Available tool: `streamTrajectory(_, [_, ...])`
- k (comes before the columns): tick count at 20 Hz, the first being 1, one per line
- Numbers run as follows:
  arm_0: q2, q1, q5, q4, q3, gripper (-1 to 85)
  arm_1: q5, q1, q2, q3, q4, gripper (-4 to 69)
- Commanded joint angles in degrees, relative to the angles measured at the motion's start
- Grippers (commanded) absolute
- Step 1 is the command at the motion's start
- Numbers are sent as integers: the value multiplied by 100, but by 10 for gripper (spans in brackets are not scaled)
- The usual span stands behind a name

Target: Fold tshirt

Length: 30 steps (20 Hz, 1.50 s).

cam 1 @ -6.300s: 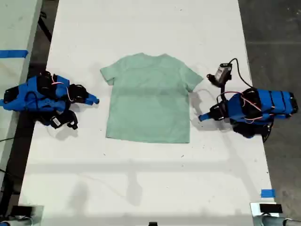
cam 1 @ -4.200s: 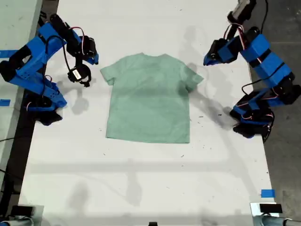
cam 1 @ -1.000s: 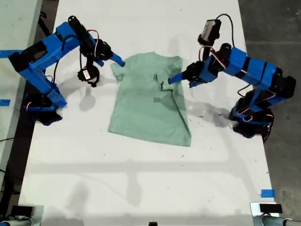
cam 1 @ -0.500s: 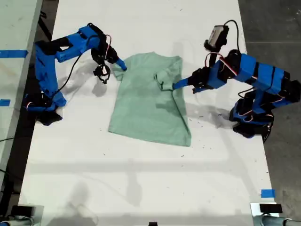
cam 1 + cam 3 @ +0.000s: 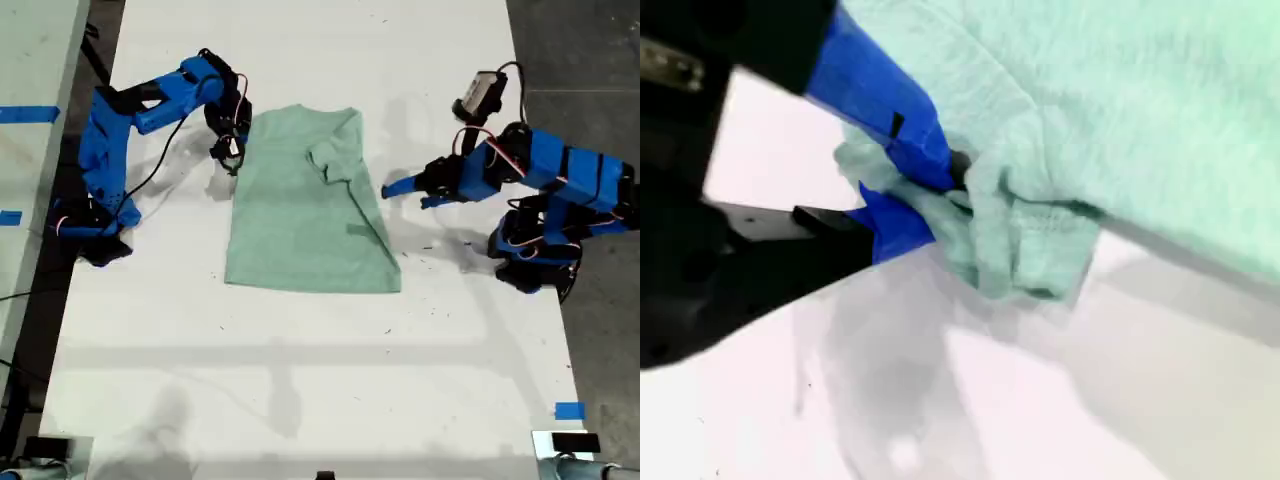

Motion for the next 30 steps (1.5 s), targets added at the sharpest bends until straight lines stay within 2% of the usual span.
streamTrajectory(1, [1134, 158, -211, 457, -114, 0, 105, -53, 378, 105, -149, 338])
streamTrajectory(4, [2057, 492, -299, 791, -483, 0, 105, -35, 325, 149, -237, 334])
streamTrajectory(6, [2180, 932, -237, 738, -967, 0, 88, -26, 299, 167, -299, 331])
streamTrajectory(10, [1230, 1890, -114, -246, -1600, 0, 88, -26, 229, 246, -413, 330])
streamTrajectory(14, [-272, 2241, -105, -1521, -1986, 0, 167, -88, 229, 360, -492, 329])
streamTrajectory(15, [-580, 2241, -105, -1837, -2004, 16, 185, -97, 229, 387, -510, 329])
streamTrajectory(17, [-958, 2241, 44, -2171, -2013, 246, 220, -132, 237, 448, -554, 329])
streamTrajectory(18, [-923, 2250, 141, -2021, -2013, 296, 237, -158, 237, 483, -563, 329])
streamTrajectory(20, [-448, 2285, 176, -1310, -1978, 294, 264, -220, 237, 527, -545, 331])
streamTrajectory(21, [-114, 2329, 176, -817, -1951, 256, 272, -255, 246, 536, -501, 331])
streamTrajectory(23, [668, 2487, -88, 158, -1600, 237, 290, -334, 272, 519, -378, 332])
streamTrajectory(24, [1055, 2602, -387, 580, -1274, 158, 299, -378, 272, 492, -299, 315])
streamTrajectory(25, [1441, 2769, -659, 870, -879, 104, 325, -431, 281, 475, -202, 270])
streamTrajectory(27, [2224, 3208, -1143, 1116, 44, 79, 422, -571, 299, 396, 18, 189])
streamTrajectory(29, [3208, 3630, -1670, 984, 1204, 35, 510, -668, 378, 308, 246, 21])
streamTrajectory(30, [3735, 3779, -1969, 940, 1811, 9, 510, -694, 448, 272, 352, 15])
